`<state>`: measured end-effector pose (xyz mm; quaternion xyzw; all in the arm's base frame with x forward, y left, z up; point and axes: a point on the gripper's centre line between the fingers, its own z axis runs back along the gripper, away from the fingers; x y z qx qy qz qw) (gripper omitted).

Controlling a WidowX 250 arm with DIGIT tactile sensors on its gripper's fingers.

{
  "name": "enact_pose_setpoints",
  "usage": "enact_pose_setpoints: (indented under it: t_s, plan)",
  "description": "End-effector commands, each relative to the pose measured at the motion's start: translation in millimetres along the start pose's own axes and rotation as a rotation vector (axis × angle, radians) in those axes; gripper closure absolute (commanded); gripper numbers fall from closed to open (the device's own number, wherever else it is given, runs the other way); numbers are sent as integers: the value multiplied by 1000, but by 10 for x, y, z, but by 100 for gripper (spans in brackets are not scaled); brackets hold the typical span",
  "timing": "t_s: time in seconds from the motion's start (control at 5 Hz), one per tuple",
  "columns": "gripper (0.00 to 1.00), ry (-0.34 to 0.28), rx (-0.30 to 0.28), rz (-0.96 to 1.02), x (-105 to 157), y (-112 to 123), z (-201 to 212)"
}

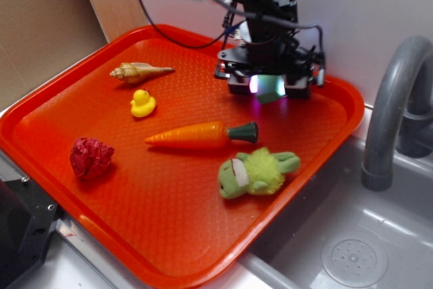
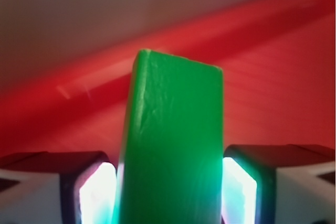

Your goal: Grab the green block.

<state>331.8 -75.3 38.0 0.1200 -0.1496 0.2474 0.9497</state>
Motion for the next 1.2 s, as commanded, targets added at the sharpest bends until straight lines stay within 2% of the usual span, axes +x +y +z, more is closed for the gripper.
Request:
enact_pose_setpoints:
  t_s: [0.0,0.2,0.4,0.8,1.0]
  plan:
    - [100,60,-130,-172,419,733,1069]
    - [100,144,-157,-256,517,1008,1512]
    - [100,180,-164,-332,579,1269,1964]
    - [100,169,-185,-470,425,1444,2069]
    - [72,110,-176,-533,387,1402,2055]
